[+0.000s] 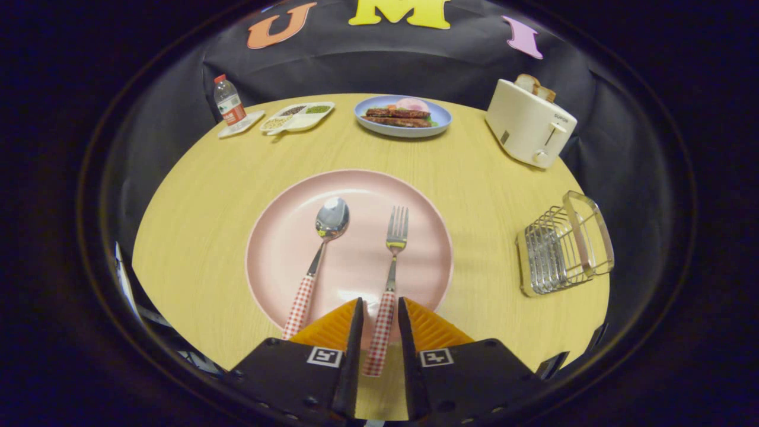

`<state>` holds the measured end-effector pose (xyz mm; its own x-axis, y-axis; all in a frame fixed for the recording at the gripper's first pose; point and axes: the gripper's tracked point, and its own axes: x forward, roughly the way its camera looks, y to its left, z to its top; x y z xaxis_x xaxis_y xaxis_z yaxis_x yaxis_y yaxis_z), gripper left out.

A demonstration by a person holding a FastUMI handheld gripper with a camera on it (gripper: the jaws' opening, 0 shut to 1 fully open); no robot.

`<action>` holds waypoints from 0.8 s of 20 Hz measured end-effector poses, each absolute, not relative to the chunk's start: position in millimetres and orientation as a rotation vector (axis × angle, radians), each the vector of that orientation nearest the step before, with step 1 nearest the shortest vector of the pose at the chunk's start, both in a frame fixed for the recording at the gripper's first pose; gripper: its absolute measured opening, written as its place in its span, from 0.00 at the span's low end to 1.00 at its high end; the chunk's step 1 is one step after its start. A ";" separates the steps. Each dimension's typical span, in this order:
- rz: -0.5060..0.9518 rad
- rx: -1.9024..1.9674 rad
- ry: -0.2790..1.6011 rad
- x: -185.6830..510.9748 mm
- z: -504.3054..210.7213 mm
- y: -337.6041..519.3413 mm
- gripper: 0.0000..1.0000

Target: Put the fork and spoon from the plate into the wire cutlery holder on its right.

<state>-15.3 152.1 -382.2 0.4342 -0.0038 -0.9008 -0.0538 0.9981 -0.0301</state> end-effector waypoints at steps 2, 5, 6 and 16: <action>0.021 -0.063 1.137 -16.1 -383.2 152.9 0.22; 0.011 -0.063 1.158 -14.2 -383.8 148.7 0.06; 0.014 -0.048 1.166 -14.5 -383.2 149.5 0.07; 0.057 0.124 1.207 -18.2 -279.8 114.6 0.00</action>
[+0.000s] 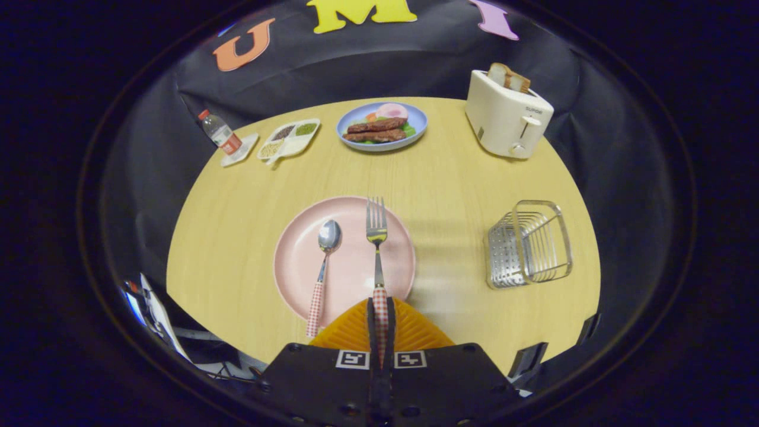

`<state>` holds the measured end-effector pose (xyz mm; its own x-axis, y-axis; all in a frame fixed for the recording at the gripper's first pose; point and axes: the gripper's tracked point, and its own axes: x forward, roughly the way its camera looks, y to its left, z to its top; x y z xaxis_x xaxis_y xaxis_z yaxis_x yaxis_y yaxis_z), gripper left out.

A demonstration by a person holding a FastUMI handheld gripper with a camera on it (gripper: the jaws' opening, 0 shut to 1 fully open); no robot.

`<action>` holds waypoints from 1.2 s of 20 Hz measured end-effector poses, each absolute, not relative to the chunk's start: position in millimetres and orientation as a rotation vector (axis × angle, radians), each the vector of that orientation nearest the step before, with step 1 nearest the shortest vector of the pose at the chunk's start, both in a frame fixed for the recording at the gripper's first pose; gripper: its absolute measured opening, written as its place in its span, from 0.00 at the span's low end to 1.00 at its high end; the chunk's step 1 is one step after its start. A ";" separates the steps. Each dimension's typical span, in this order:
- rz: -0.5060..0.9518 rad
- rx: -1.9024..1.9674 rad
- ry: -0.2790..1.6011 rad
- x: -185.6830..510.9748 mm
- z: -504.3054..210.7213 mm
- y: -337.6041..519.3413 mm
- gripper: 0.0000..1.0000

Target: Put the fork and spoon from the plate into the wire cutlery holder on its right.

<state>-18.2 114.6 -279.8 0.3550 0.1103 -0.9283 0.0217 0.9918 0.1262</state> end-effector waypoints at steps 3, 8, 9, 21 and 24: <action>0.083 0.112 1.210 -20.2 -236.4 77.5 0.00; 0.040 0.072 1.305 -27.7 -197.1 3.0 0.01; 0.034 0.079 1.339 -29.4 -193.7 -7.9 0.01; -0.039 0.258 1.779 -35.3 -243.0 -48.3 0.01; -0.068 0.269 1.820 -26.2 -252.2 -49.8 0.01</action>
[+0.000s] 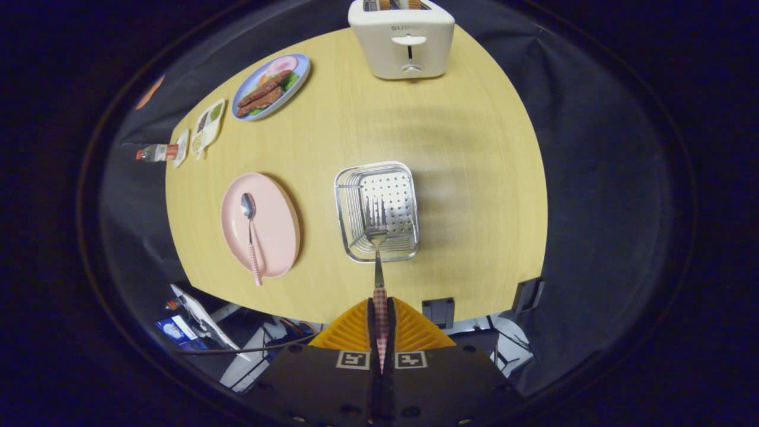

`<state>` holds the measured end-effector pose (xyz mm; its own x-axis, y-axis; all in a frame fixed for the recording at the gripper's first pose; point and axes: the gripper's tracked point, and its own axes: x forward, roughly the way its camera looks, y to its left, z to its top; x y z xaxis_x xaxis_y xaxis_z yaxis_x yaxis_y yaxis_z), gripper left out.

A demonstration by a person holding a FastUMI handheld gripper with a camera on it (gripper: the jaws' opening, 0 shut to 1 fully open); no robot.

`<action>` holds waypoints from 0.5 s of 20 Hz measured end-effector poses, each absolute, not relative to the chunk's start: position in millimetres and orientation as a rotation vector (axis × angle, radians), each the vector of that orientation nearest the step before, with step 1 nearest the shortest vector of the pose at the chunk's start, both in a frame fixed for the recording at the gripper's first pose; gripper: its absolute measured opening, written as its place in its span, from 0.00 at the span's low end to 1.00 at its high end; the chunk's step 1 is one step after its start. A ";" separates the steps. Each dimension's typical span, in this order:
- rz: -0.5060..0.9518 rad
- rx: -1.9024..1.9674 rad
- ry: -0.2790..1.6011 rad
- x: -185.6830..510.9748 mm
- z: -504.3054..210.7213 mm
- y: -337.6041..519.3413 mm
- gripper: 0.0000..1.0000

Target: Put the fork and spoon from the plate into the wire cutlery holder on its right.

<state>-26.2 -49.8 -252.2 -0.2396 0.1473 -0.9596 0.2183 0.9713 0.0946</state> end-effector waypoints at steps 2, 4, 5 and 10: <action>-0.079 0.278 1.834 -20.7 -257.5 -50.8 0.02; -0.096 0.289 1.852 -17.0 -262.9 -51.8 0.02; -0.102 0.298 1.866 -16.1 -265.4 -52.2 0.04; -0.110 0.316 1.856 -10.2 -271.1 -50.7 0.10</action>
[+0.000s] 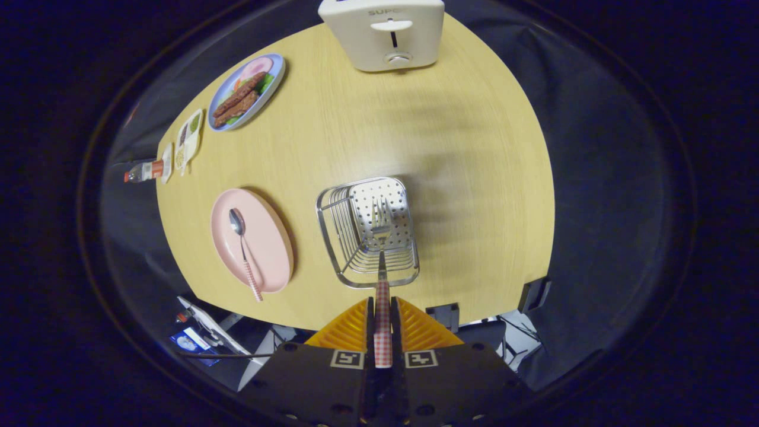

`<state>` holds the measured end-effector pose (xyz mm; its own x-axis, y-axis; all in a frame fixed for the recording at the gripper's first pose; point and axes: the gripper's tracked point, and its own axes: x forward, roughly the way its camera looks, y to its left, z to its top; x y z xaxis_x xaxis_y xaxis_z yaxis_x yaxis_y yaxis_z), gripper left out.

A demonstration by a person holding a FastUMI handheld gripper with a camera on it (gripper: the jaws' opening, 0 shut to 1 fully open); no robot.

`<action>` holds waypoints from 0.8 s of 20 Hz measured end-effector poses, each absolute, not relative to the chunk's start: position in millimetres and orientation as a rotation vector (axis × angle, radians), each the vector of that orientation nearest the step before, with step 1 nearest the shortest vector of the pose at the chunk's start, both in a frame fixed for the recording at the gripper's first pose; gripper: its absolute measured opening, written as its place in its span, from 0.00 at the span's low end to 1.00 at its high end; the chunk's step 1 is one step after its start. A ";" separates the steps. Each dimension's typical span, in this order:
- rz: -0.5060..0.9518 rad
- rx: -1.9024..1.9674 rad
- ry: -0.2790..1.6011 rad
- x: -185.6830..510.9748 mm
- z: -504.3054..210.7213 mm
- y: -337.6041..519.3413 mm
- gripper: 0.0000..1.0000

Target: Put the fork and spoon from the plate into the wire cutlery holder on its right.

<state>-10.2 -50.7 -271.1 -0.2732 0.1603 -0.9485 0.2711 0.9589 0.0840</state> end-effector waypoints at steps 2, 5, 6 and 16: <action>-0.095 0.316 1.813 -3.3 -268.5 -51.5 0.27; -0.064 0.308 1.678 11.5 -252.1 -52.4 0.47; -0.047 0.300 1.616 16.1 -245.1 -50.8 0.54; 0.101 0.163 0.932 36.7 -159.4 63.8 0.90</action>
